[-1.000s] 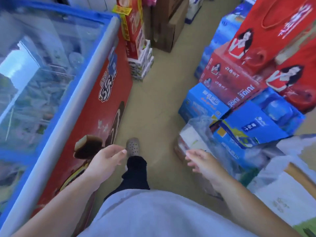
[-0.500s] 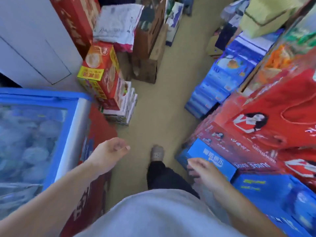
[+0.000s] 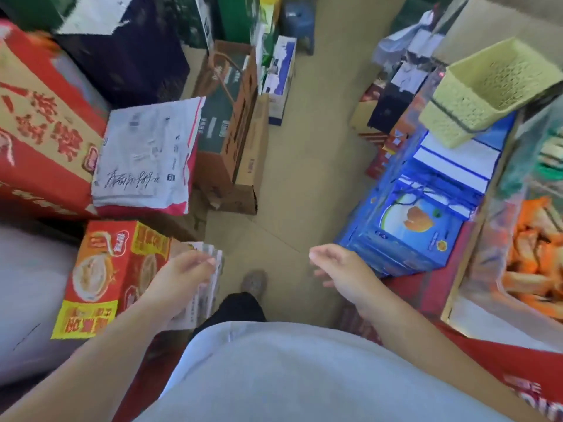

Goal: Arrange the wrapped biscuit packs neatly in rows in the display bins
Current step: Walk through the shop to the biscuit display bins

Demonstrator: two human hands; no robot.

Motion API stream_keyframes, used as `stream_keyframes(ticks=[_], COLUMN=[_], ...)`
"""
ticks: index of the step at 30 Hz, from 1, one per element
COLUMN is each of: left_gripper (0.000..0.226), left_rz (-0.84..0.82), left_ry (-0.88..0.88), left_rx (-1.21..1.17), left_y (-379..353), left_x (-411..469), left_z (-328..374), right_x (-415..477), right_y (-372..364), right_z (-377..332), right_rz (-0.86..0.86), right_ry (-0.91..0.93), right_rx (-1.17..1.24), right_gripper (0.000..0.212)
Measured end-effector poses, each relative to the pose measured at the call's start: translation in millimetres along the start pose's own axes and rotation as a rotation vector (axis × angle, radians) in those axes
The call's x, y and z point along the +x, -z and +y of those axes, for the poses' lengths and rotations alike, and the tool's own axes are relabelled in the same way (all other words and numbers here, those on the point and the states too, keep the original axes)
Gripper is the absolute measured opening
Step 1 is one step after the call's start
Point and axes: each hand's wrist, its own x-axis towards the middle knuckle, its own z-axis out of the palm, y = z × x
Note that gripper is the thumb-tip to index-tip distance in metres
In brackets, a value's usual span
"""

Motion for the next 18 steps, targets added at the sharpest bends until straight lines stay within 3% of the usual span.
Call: stream_keyframes(ticks=[9, 18], left_gripper=[0.017, 0.007], left_rz=[-0.351, -0.732], left_ry=[-0.165, -0.494], left_rx=[0.211, 0.592], left_y=[-58.3, -219.1], left_x=[242.4, 311.8], left_z=[223.5, 432.9], right_x=[139.2, 131.7], right_y=[121.6, 218.3], right_z=[-58.3, -49.0], right_rz=[0.368, 0.783], right_ry=[-0.225, -0.35], right_rx=[0.249, 0.63], right_gripper=[0.01, 0.021])
